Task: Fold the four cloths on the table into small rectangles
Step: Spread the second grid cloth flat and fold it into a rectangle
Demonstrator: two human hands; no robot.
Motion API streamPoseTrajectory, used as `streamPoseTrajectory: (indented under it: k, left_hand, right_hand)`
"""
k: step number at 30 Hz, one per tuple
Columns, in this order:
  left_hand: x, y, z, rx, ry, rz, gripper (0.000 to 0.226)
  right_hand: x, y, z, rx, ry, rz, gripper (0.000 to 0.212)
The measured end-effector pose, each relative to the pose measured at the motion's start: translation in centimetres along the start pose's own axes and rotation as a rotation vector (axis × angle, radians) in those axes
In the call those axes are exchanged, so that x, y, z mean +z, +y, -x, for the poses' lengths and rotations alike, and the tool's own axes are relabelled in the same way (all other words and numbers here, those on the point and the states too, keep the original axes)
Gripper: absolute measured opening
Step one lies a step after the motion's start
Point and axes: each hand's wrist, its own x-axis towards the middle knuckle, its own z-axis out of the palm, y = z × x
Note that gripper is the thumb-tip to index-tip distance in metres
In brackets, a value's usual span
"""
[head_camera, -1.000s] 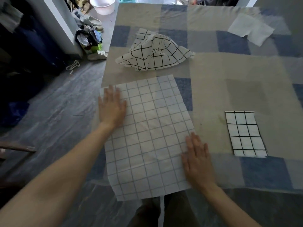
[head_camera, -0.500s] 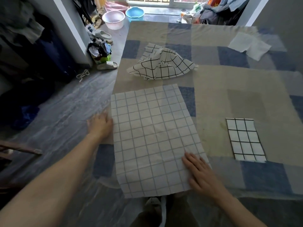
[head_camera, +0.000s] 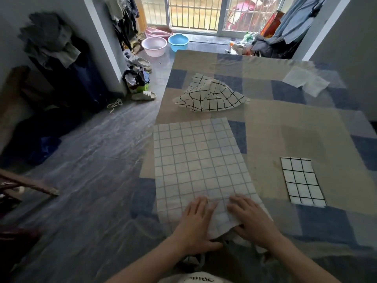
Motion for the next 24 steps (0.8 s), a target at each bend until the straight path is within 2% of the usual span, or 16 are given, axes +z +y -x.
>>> streamPoseTrajectory:
  k: [2, 4, 6, 8, 10, 11, 13, 17, 19, 21, 24]
  left_hand:
    - [-0.3, 1.2, -0.2, -0.062, -0.051, -0.030, 0.108]
    - [-0.8, 2.0, -0.7, -0.100, -0.069, -0.110, 0.098]
    - [-1.9, 2.0, -1.1, -0.104, -0.039, -0.165, 0.083]
    - [-3.3, 0.9, -1.4, -0.089, 0.001, -0.142, 0.054]
    - [-5.3, -1.0, -1.1, -0.106, 0.016, -0.135, 0.029]
    - [-6.4, -2.1, -0.9, -0.116, 0.014, -0.156, 0.023]
    - [-8.4, -4.7, 0.0, -0.139, 0.006, -0.167, 0.021]
    - [-12.3, -8.9, 2.0, -0.129, 0.030, -0.060, 0.025]
    - [-13.3, -10.2, 2.5, -0.136, -0.029, 0.109, 0.020]
    - [-14.0, -10.7, 2.7, -0.134, -0.089, 0.292, 0.017]
    - [-15.1, -10.1, 2.6, -0.155, -0.289, 0.560, 0.014]
  right_hand:
    - [-0.7, 0.0, -0.3, -0.011, 0.061, -0.088, 0.030]
    - [-1.3, 0.0, -0.7, 0.008, 0.132, -0.187, 0.015]
    - [-2.1, 0.1, -1.0, 0.042, 0.204, -0.225, 0.012]
    - [-3.1, 0.5, -1.1, 0.062, 0.200, -0.223, 0.017]
    - [-4.2, 1.3, -0.7, 0.104, 0.122, -0.142, 0.018]
    - [-4.8, 1.9, -0.4, 0.141, 0.081, -0.117, 0.012]
    - [-5.4, 3.2, 0.6, 0.190, 0.032, -0.148, 0.003]
    - [-5.6, 5.2, 2.3, 0.291, -0.099, -0.288, 0.018]
    - [-6.1, 5.9, 3.0, 0.314, -0.169, -0.402, 0.017]
    - [-7.5, 6.0, 3.2, 0.348, -0.271, -0.532, 0.007]
    - [-9.5, 6.8, 3.4, 0.452, -0.607, -0.612, 0.015]
